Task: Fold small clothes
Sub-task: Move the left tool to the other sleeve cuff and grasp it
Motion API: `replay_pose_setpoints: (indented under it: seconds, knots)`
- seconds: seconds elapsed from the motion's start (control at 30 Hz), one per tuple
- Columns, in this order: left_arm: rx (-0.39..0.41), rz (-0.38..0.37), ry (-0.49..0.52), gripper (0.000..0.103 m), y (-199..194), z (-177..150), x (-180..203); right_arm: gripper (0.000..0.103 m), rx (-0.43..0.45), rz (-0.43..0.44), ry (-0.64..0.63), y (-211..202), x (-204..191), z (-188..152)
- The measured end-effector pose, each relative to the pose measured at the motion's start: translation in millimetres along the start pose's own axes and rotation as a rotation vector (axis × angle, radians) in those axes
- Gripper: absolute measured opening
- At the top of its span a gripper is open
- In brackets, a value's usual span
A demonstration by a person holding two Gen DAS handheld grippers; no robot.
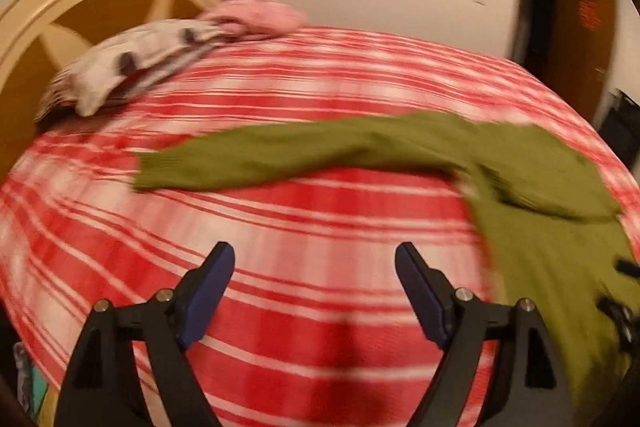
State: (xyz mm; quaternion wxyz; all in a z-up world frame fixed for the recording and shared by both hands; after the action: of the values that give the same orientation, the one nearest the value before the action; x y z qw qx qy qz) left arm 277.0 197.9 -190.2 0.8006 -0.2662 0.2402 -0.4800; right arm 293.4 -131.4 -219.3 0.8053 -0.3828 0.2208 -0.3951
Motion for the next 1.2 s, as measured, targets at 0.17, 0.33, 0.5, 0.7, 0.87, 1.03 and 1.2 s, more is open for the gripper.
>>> replay_pose_setpoints:
  seconds: [0.17, 0.33, 0.5, 0.7, 0.87, 1.03, 1.2]
  knots:
    - [-0.037, 0.112, -0.126, 0.085, 43, 13, -69, 0.072, -0.001, 0.008, -0.048, 9, -19, 2]
    - [-0.089, 0.154, -0.229, 0.082, 80, 26, -111, 0.072, -0.007, -0.006, -0.063, 17, -26, -1]
    - [-0.129, 0.145, -0.291, 0.074, 106, 35, -129, 0.072, -0.015, -0.001, -0.05, 22, -27, -5]
    - [-0.189, 0.132, -0.298, 0.059, 132, 35, -126, 0.072, -0.009, -0.001, -0.031, 22, -26, -9]
    - [-0.198, 0.151, -0.313, 0.056, 143, 33, -127, 0.072, -0.008, -0.006, -0.022, 22, -22, -12]
    - [-0.203, 0.156, -0.3, 0.03, 148, 35, -128, 0.072, 0.002, -0.003, -0.01, 22, -22, -13]
    - [-0.226, 0.096, -0.297, 0.009, 143, 37, -123, 0.072, 0.013, 0.001, 0.0, 23, -21, -14]
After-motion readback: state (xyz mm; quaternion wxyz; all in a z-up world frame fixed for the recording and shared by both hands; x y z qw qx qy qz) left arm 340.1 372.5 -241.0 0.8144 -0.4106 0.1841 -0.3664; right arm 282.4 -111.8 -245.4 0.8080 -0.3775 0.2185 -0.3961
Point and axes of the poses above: each gripper's, at about its wrist camera, not at the fingertips, and y roughly the way its jaws point, x to its right, z to its top, the point moved 9 cm from there along y, roughly the way its jaws point, and after that the axes turned 14 degrees about z, right-handed, at the moved point
